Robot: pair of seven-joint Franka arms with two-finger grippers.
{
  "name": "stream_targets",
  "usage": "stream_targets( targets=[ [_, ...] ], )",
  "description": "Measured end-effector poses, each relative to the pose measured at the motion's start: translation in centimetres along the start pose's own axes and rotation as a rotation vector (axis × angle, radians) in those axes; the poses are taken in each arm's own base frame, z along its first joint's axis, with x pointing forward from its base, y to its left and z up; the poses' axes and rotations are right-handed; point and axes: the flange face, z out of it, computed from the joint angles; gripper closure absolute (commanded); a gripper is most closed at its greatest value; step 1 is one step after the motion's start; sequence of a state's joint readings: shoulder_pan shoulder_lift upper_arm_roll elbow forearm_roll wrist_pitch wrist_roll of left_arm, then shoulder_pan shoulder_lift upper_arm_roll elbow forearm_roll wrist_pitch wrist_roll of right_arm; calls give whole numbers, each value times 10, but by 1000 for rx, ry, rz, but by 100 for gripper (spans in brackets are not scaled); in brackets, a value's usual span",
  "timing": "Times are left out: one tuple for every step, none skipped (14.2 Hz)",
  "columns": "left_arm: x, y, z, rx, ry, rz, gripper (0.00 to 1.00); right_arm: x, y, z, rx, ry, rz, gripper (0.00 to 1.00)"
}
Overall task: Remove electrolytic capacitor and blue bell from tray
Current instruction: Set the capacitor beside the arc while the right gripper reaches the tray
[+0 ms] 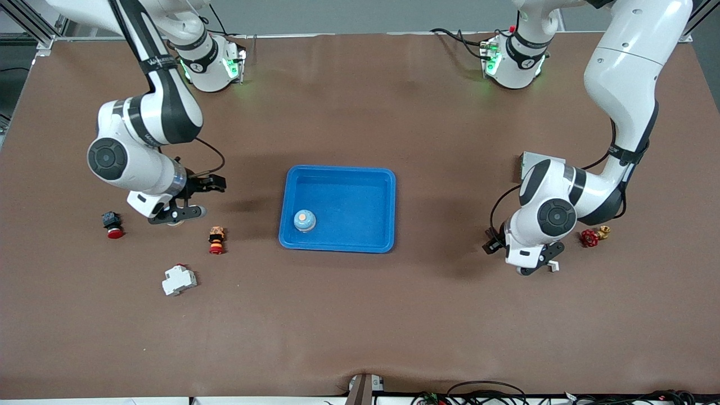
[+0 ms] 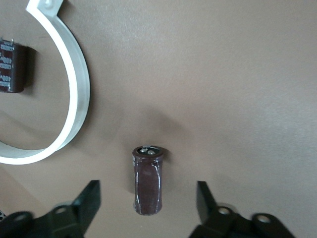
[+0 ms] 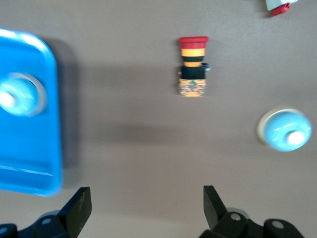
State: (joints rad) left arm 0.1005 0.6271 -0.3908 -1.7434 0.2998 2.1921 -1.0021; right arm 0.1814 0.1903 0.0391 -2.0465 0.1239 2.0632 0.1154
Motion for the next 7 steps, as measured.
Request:
stream_targets(
  targets=[
    [1, 1, -8, -9, 11, 0, 0, 2, -14, -7, 14, 16, 54, 0],
    [3, 3, -20, -21, 27, -1, 0, 4, -27, -14, 21, 36, 95, 0],
    [3, 4, -33, -32, 44, 0, 0, 7, -40, -19, 28, 57, 127, 0],
    [2, 5, -46, -38, 58, 1, 0, 10, -53, -21, 36, 74, 149, 0],
    [0, 5, -61, -40, 71, 4, 0, 13, -68, -20, 43, 87, 163, 0],
    [-4, 6, -79, -38, 83, 10, 0, 16, -83, -15, 54, 97, 170, 0],
    [-6, 5, -97, -33, 95, 27, 0, 20, -99, -8, 69, 105, 171, 0]
  ],
)
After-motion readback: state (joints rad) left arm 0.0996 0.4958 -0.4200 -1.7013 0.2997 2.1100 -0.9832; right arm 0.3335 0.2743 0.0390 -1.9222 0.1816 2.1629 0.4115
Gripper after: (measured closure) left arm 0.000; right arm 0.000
